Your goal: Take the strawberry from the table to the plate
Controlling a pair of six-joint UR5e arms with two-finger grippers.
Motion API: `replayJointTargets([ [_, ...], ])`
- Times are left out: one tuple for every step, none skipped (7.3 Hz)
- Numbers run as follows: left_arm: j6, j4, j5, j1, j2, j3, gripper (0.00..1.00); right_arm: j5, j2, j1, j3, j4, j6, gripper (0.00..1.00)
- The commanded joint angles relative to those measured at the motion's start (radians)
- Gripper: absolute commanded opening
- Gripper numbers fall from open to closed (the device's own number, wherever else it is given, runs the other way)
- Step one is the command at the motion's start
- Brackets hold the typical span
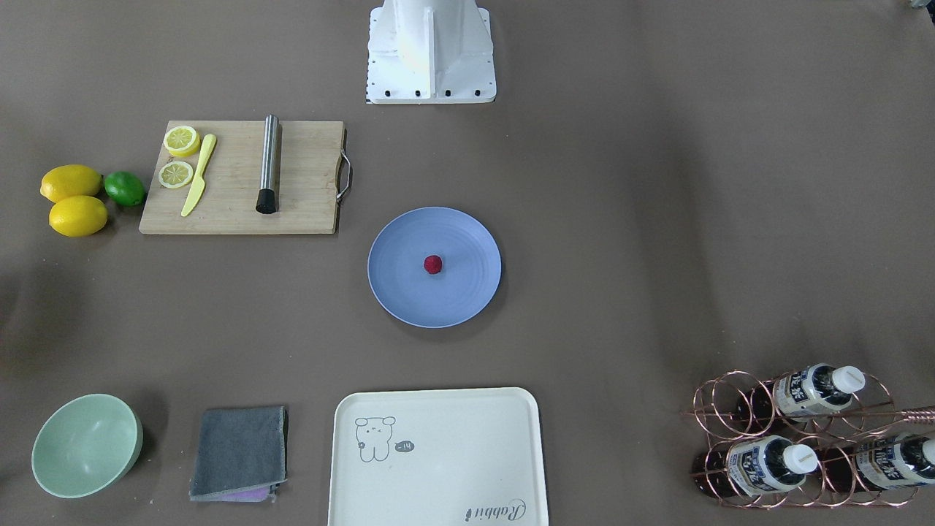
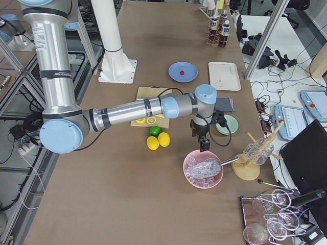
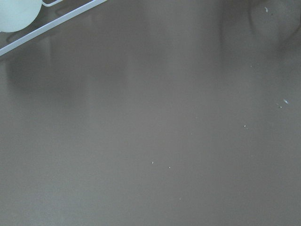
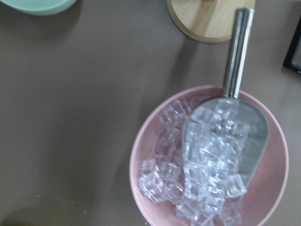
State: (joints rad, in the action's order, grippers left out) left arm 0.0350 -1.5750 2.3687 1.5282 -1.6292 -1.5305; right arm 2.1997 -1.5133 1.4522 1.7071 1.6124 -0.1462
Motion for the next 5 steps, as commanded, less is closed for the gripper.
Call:
replayJointTargets([
  [0.002, -0.002, -0.002, 0.001, 0.002, 0.019, 0.98, 0.011, -0.12, 0.132, -0.004, -0.009, -0.052, 1.0],
  [0.002, -0.002, 0.0, 0.001, 0.0, 0.016, 0.98, 0.002, -0.129, 0.14, -0.004, -0.011, -0.041, 1.0],
  [0.003, -0.002, 0.0, 0.003, 0.0, 0.013, 0.98, 0.0, -0.12, 0.139, -0.009, -0.014, -0.041, 1.0],
  [0.002, -0.002, 0.0, 0.016, 0.0, 0.012, 0.98, 0.0, -0.117, 0.139, -0.009, -0.014, -0.039, 1.0],
  [0.003, -0.008, 0.0, 0.023, 0.002, 0.015, 0.98, 0.014, -0.119, 0.139, -0.011, -0.012, -0.033, 1.0],
])
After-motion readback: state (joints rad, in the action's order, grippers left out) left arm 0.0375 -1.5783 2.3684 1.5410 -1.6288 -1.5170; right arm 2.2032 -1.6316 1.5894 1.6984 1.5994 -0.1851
